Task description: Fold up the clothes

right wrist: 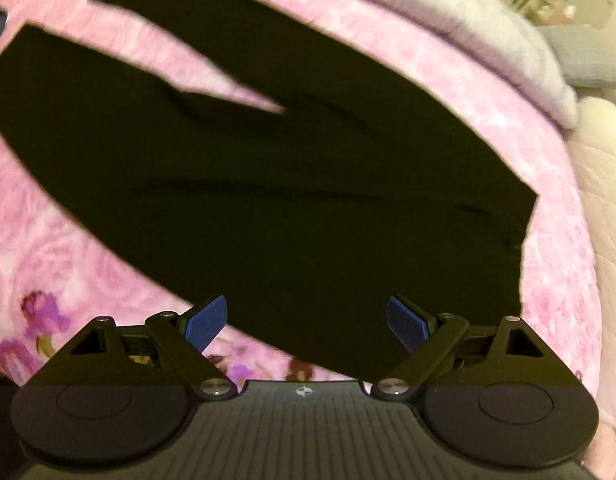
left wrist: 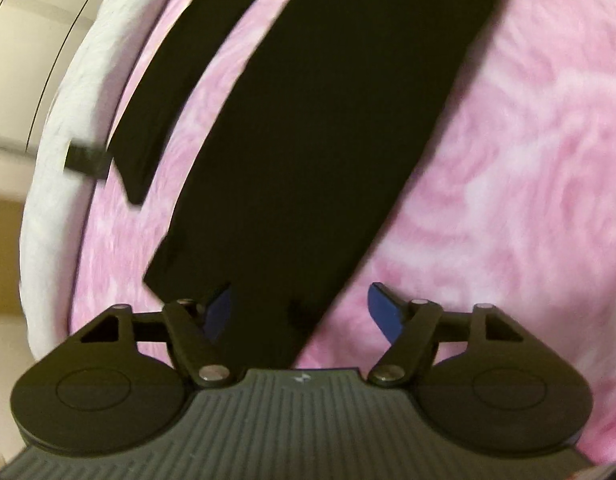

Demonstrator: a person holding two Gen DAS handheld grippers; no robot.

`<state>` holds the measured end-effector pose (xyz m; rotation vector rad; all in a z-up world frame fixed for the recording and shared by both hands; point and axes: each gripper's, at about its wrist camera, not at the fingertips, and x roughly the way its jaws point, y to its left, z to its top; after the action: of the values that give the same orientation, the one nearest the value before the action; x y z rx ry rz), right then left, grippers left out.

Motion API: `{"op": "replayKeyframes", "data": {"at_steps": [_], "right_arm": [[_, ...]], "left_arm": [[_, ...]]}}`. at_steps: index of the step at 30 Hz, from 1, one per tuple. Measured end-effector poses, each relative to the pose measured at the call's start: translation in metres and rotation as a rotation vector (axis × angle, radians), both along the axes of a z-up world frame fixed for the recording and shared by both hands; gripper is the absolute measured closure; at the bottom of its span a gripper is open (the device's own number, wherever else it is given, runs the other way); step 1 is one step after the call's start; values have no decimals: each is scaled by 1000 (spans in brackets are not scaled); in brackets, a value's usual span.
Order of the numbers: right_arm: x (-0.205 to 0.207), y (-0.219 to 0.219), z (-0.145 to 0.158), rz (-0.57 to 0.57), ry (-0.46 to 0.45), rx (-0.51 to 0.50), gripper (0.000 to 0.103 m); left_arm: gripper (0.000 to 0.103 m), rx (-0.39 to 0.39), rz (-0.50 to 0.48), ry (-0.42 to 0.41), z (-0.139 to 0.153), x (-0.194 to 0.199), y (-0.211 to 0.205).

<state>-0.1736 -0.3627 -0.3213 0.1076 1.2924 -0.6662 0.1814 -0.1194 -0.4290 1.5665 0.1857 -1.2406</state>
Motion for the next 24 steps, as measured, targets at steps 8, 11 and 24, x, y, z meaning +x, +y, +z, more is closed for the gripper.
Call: {"op": "replayKeyframes", "data": {"at_steps": [8, 11, 24], "right_arm": [[48, 12, -10, 106, -4, -16, 14], [50, 12, -22, 128, 25, -52, 14], [-71, -13, -82, 195, 242, -232, 25]], "left_arm": [[66, 26, -108, -86, -24, 37, 7], [78, 39, -111, -86, -26, 36, 7], [99, 54, 179, 51, -10, 31, -21]]}}
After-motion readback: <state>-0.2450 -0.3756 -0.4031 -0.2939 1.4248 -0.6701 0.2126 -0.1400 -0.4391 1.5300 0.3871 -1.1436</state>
